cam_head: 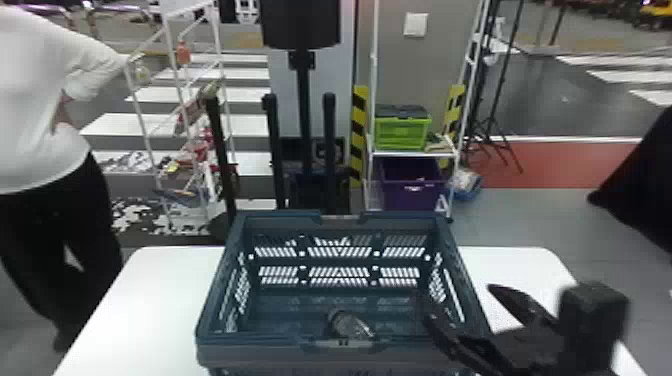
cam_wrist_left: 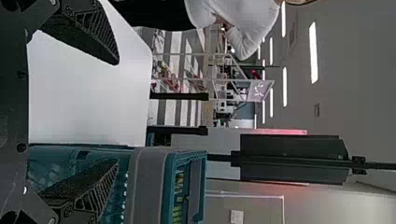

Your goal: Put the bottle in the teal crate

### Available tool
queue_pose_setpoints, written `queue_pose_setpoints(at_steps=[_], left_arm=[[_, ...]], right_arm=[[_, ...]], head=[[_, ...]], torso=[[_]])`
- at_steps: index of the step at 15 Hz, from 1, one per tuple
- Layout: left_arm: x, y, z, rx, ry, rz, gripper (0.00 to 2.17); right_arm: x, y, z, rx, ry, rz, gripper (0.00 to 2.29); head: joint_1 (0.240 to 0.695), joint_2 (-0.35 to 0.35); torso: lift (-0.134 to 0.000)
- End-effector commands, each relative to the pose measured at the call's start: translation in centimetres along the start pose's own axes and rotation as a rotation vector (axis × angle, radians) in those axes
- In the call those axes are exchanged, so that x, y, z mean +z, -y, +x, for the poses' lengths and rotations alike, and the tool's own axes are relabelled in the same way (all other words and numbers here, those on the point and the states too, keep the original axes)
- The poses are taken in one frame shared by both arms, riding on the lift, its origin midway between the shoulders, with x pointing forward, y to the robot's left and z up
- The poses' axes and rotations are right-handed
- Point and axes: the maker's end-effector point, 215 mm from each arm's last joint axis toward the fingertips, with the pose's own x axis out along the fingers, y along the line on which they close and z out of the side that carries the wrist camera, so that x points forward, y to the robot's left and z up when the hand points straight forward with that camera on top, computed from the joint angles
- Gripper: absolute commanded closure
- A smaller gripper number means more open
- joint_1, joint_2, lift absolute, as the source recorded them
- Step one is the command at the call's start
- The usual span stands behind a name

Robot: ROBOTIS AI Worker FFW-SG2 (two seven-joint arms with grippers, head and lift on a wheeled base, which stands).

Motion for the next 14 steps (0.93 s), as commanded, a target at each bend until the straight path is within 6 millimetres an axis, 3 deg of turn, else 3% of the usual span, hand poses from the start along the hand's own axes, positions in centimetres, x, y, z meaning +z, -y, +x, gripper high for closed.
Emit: queue_pose_setpoints(at_steps=[1, 3, 6, 10, 14], left_arm=[[-0.1, 1.6, -0.5, -0.026, -0.005, 0.004, 0.14], [-0.2, 2.3, -0.6, -0.036, -0.005, 0.005, 0.14], [-0.9, 2.3, -0.4, -0.037, -0.014, 0.008, 0.14], [-0.4, 2.1, 0.6, -0.032, 0.002, 0.003, 0.14], [-0.8, 1.7, 1.8, -0.027, -0.016, 0.010, 0.14]], right_arm=[[0.8, 1.9, -4.7, -0.045, 0.134, 0.008, 0.05], [0.1, 2.5, -8.1, -0.072, 0.207, 0.013, 0.05], [-2.9, 2.8, -11.1, -0.098, 0.234, 0.038, 0.05], [-7.3, 3.0, -12.3, -0.130, 0.170, 0.058, 0.05], [-8.4, 3.2, -13.2, -0.142, 0.180, 0.054, 0.05]], head=[[0.499, 0.000], [0.499, 0.000], [0.499, 0.000], [0.499, 0.000], [0.499, 0.000]], torso=[[0.000], [0.000], [0.000], [0.000], [0.000]])
